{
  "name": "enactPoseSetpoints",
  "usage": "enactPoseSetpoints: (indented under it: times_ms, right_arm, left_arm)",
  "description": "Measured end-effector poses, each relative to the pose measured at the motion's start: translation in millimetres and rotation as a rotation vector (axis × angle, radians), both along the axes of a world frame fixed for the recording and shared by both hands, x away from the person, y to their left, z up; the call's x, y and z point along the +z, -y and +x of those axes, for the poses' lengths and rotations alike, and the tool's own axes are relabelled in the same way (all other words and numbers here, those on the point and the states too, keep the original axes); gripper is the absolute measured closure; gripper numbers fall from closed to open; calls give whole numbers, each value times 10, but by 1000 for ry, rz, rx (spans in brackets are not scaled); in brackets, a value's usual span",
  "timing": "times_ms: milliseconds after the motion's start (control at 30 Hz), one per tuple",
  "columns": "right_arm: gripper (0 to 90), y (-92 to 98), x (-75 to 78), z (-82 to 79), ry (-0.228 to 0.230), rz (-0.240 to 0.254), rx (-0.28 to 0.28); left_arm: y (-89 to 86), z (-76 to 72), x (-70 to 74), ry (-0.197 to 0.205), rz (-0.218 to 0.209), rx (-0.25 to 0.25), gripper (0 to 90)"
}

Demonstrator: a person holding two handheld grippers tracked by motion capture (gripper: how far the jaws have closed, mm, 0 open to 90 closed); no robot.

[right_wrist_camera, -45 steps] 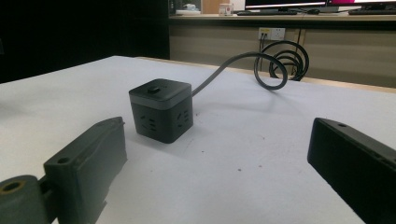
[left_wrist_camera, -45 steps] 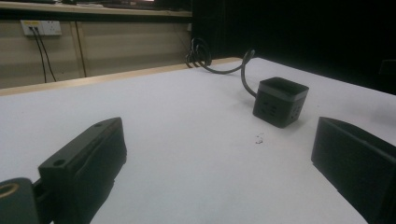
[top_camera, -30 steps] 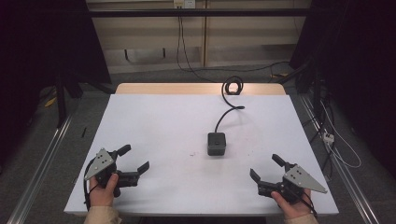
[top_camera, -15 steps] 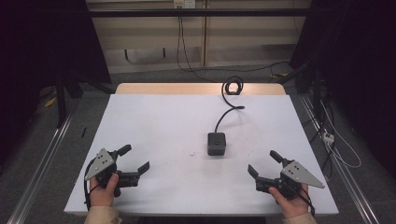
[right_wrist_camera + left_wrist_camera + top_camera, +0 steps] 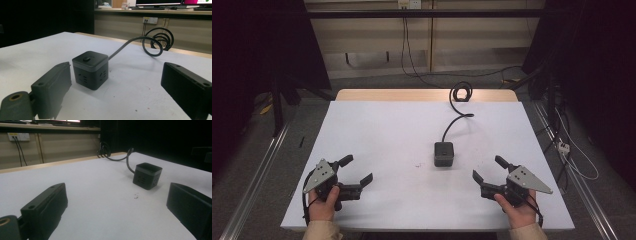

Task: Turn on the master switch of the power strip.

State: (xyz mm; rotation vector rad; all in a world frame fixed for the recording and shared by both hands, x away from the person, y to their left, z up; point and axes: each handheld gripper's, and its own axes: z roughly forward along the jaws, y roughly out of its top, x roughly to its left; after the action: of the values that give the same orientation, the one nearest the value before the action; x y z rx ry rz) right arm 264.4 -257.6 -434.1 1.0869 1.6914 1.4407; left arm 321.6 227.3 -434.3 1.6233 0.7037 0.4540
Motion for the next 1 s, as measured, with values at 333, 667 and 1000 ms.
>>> enactPoseSetpoints:
  times_ms: [333,667,1000]
  right_arm:
    - [128,-36,35,70,-2,-1,4]
    - [170,-144,43,159,-14,-22,28]
    - [272,-242,51,239,-49,-12,59]
  left_arm:
    - [9,8,3,3,-6,-6,31]
    - [12,9,2,4,-3,-8,31]
    - [18,4,1,1,-5,-13,31]
